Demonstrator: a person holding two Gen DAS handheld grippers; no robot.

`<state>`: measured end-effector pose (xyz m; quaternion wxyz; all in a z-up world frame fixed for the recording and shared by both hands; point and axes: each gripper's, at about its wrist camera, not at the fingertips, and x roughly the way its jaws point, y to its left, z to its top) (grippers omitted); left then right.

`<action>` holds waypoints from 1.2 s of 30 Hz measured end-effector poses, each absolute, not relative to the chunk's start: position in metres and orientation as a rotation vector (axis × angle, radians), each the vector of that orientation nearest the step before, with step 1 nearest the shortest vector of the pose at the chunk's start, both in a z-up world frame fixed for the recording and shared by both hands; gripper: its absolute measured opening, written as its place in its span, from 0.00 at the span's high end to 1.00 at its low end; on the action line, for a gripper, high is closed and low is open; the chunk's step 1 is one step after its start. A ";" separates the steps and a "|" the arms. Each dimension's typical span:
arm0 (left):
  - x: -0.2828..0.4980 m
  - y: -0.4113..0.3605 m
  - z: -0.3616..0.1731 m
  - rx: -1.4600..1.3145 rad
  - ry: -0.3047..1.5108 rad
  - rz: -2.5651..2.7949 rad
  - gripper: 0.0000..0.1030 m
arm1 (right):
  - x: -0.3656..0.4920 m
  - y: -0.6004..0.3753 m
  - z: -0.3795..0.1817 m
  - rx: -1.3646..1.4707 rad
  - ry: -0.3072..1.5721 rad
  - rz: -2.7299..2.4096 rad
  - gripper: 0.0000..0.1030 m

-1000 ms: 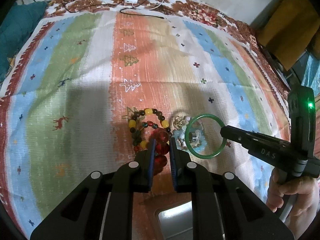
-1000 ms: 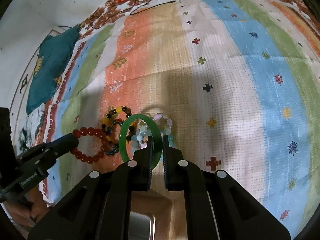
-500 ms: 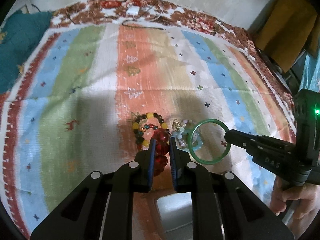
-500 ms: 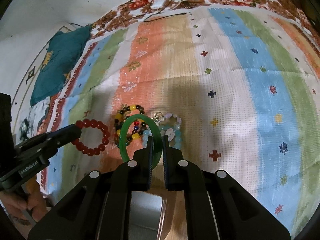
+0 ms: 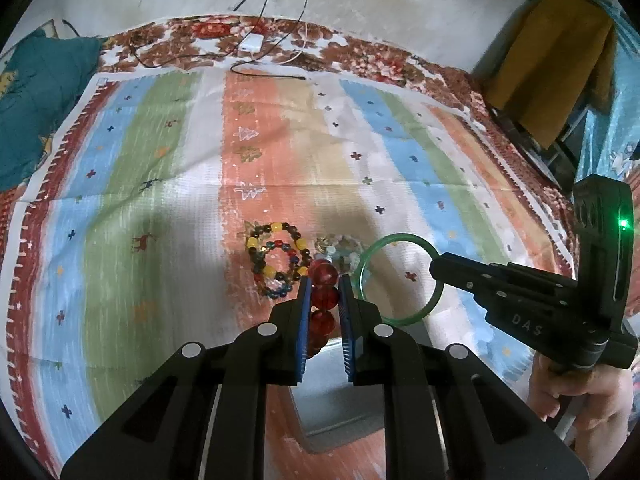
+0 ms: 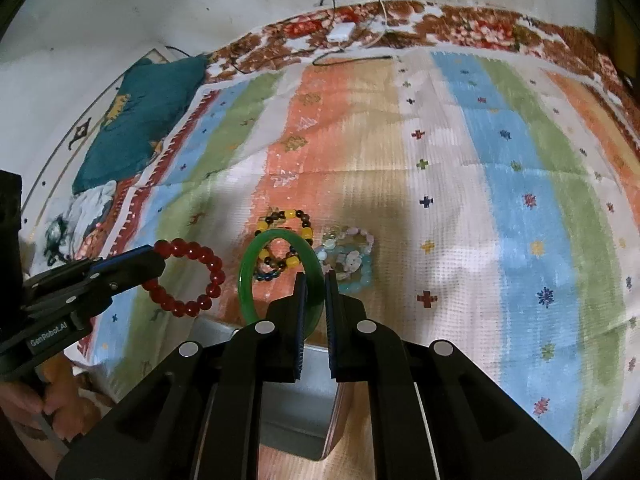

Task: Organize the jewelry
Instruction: 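Lift the red bracelet with the left tool while the right tool carries the green bangle to the tin, then open the left tool over the tin while the right tool releases the green bangle into it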

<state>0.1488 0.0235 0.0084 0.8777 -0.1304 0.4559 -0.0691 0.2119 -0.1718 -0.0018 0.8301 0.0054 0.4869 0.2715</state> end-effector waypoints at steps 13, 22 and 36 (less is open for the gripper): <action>0.119 0.016 0.013 -0.282 0.925 -0.173 0.87 | 0.180 -0.178 0.003 -0.022 1.007 0.612 0.90; 0.104 0.006 0.003 -0.274 0.952 -0.181 0.87 | 0.163 -0.179 -0.003 -0.033 1.028 0.631 0.90; 0.109 0.011 -0.010 -0.259 1.002 -0.102 0.55 | 0.164 -0.178 -0.009 -0.018 1.064 0.626 0.60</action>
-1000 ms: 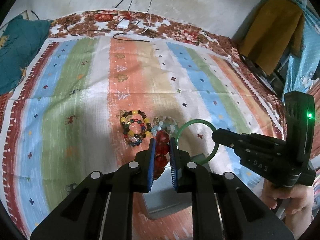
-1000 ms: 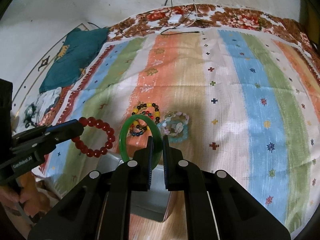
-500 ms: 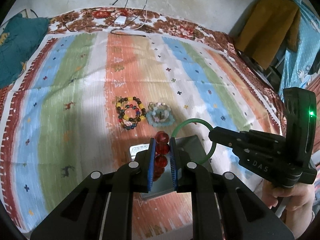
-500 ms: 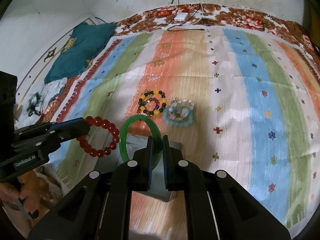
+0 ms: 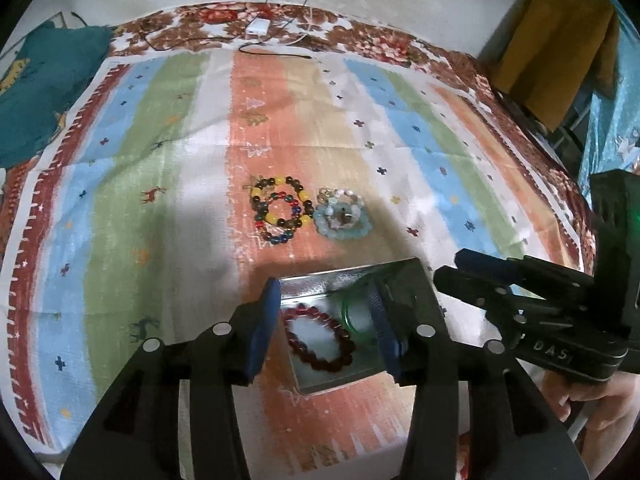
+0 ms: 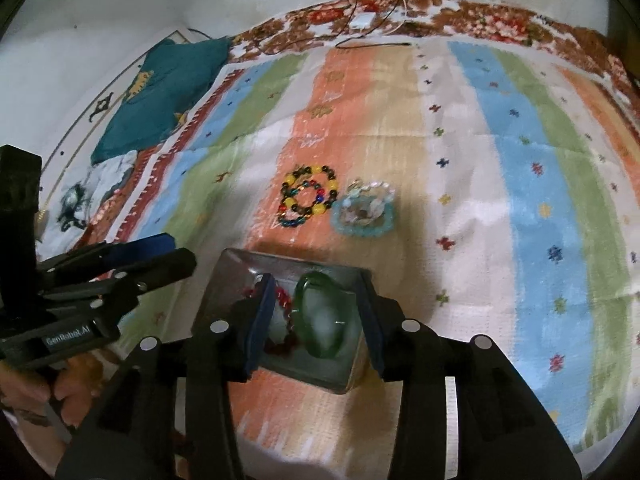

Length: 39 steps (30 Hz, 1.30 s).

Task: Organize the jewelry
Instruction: 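Open the left tool over the tin while the right tool releases the green bangle into it, then move both tools from the tin toward the remaining bracelets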

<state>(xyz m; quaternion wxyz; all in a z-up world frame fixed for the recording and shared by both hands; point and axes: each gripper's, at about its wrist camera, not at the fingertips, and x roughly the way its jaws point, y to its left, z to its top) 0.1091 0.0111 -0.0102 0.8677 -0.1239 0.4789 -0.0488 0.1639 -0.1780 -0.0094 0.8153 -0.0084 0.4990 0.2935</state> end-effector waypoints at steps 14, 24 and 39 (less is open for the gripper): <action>0.123 0.029 -0.017 -0.276 1.016 -0.023 0.38 | 0.177 -0.176 -0.018 -0.029 1.088 0.604 0.45; 0.141 0.036 -0.019 -0.265 1.007 0.003 0.26 | 0.194 -0.171 -0.019 -0.041 1.088 0.577 0.33; 0.179 0.057 -0.038 -0.297 1.052 0.039 0.24 | 0.232 -0.171 -0.029 -0.034 1.108 0.514 0.20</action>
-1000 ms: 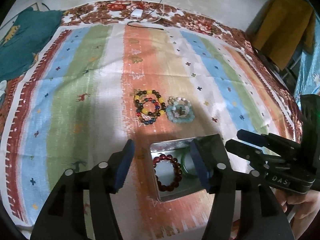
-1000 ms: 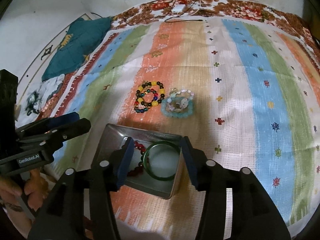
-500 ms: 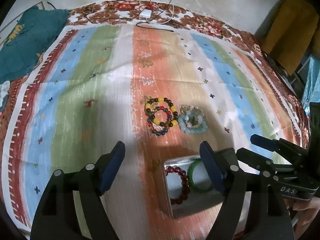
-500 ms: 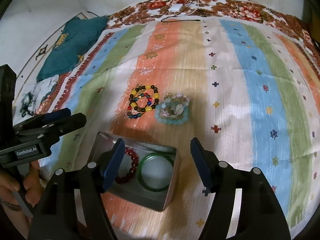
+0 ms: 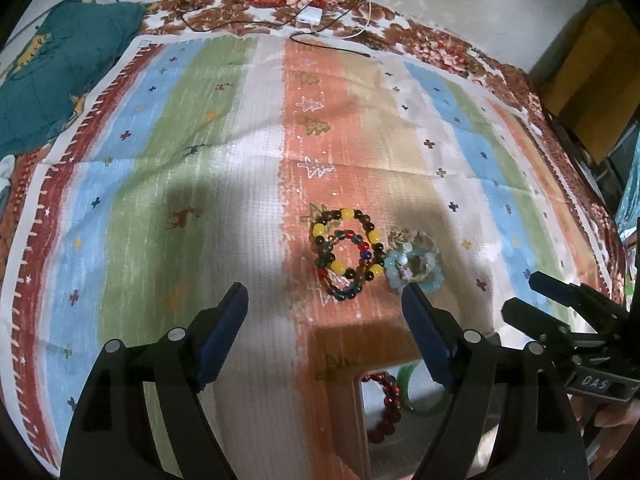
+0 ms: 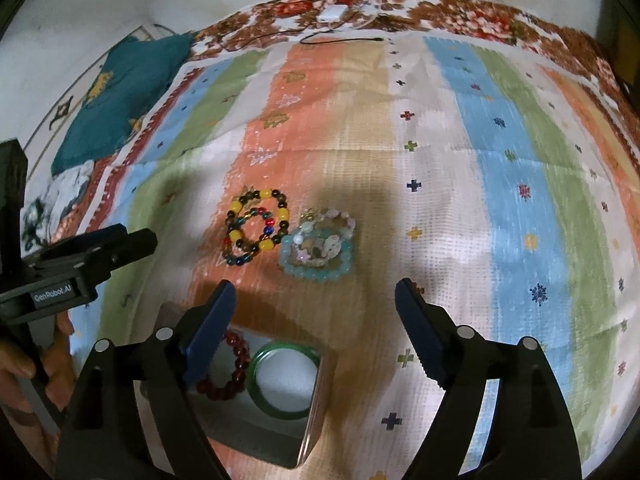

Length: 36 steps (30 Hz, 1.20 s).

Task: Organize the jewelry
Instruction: 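Move both tools from the tin toward the remaining bracelets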

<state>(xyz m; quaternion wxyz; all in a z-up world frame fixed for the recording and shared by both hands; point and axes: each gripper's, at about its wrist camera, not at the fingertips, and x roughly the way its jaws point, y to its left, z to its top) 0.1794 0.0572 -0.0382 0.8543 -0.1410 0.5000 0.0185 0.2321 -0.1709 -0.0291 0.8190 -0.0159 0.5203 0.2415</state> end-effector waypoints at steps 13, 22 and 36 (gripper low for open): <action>0.201 0.057 -0.054 -0.270 1.086 0.042 0.23 | 0.260 -0.165 -0.045 -0.028 1.151 0.476 0.20; 0.218 0.063 -0.067 -0.271 1.108 0.059 0.23 | 0.274 -0.161 -0.058 -0.041 1.176 0.431 0.20; 0.235 0.066 -0.081 -0.263 1.124 0.053 0.23 | 0.300 -0.157 -0.085 -0.047 1.219 0.384 0.20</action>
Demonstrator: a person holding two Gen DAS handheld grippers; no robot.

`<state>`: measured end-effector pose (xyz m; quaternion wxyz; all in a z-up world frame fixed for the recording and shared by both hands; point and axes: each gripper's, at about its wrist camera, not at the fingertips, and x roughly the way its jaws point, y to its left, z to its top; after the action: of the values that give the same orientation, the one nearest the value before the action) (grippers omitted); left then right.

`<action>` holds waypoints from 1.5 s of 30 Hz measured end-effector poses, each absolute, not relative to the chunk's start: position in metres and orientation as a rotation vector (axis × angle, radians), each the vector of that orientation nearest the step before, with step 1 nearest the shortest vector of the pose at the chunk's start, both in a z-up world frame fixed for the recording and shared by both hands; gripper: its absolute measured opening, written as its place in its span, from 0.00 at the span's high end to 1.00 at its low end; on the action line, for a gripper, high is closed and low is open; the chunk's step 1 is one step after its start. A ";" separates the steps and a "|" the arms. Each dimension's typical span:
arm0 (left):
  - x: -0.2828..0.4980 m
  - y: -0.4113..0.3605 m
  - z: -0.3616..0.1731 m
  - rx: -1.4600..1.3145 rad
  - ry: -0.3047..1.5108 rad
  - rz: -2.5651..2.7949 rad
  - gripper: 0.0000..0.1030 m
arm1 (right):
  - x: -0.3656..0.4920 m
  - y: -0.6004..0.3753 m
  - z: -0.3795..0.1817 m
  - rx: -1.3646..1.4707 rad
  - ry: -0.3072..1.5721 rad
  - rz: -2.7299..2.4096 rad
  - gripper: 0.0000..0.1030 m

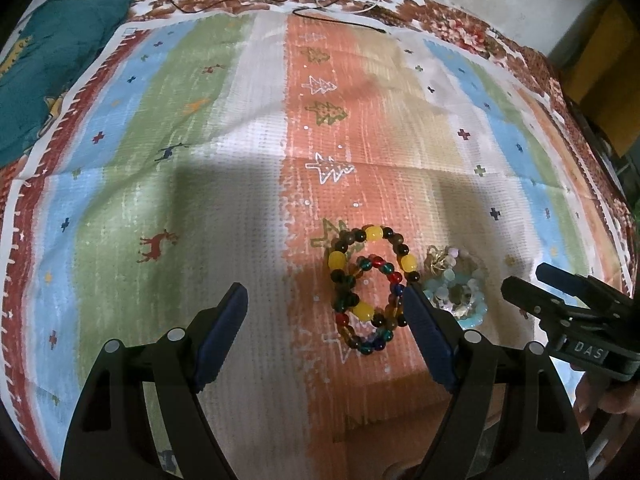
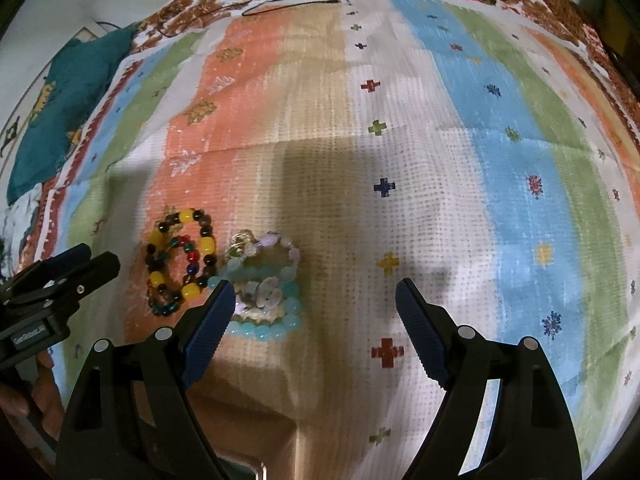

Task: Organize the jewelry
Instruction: 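Move both tools from the tin toward the remaining bracelets, then grasp the yellow-and-black bead bracelet with the left tool while the right tool grasps the white bead bracelet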

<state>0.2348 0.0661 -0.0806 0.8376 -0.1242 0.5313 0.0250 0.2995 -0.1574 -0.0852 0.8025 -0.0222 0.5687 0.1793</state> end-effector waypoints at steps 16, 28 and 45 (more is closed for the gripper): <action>0.258 0.071 -0.103 -0.259 1.163 0.058 0.25 | 0.317 -0.149 -0.101 -0.067 1.223 0.353 0.20; 0.270 0.075 -0.122 -0.216 1.208 0.105 0.38 | 0.329 -0.144 -0.114 -0.085 1.230 0.326 0.20; 0.271 0.060 -0.126 -0.107 1.221 0.054 0.84 | 0.330 -0.135 -0.120 -0.141 1.254 0.366 0.74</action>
<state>0.2714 0.0603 -0.1265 0.8177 -0.0504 0.5729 0.0255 0.3297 -0.1349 -0.1203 0.7919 -0.0655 0.5827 0.1702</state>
